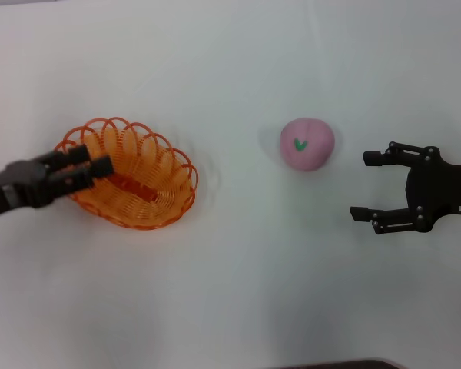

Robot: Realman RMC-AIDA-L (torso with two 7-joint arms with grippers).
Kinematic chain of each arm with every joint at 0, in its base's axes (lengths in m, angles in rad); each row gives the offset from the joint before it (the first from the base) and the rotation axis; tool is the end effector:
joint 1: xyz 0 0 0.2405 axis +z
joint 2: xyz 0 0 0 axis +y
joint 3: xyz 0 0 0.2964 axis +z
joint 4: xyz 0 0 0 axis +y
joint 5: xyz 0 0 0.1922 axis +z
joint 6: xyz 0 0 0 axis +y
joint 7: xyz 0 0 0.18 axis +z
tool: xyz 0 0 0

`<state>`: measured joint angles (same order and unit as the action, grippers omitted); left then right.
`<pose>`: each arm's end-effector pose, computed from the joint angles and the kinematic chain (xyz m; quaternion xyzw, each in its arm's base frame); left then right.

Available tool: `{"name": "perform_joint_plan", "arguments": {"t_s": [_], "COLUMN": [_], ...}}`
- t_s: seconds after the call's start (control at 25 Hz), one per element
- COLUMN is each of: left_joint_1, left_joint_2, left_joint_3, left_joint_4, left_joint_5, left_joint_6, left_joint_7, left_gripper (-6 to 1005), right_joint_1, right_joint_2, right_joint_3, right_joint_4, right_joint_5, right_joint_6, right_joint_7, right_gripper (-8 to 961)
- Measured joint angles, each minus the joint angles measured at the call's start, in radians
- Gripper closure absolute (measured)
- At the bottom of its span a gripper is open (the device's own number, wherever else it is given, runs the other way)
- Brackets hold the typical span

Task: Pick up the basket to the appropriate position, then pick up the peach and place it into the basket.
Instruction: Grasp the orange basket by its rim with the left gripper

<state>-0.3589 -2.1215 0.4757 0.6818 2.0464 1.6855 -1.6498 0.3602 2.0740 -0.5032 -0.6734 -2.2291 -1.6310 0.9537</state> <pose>-0.3109 0.2894 -0.0396 -0.8409 -0.4220 -0.3172 0.1191 0.3467 0.2777 -0.0430 -0.9646 0.1199 0.1556 0.1759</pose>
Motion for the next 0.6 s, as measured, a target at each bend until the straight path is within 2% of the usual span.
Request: {"name": "perform_joint_plan", "arguments": {"t_s": [0.2,0.24,0.48,0.6], "left_joint_1": [-0.01,-0.012,-0.014,-0.016], "left_joint_2": [0.005,-0.002,-0.032,-0.04], "left_joint_3": [0.012,0.035,0.112,0.189], "left_joint_4": [0.064,0.131,0.302,0.396], "left_joint_5": [0.029,0.061,0.13,0.182], "left_joint_6": [-0.075,-0.116,-0.172,-0.206], "left_joint_7": [-0.094,-0.145,-0.244,-0.328], "left_gripper": [157,157,158,158], "right_joint_1": [0.005,0.006,0.011,0.012], "right_joint_2": [0.001,0.001,-0.001,-0.002], "right_joint_3": [0.0,0.0,0.0,0.0], "right_joint_4": [0.0,-0.001,-0.002,-0.002], "right_joint_5": [0.0,0.0,0.0,0.0], "right_joint_6": [-0.001,-0.002,-0.001,-0.001], "right_joint_7": [0.001,0.001,0.002,0.002], "right_gripper": [12,12,11,11]}}
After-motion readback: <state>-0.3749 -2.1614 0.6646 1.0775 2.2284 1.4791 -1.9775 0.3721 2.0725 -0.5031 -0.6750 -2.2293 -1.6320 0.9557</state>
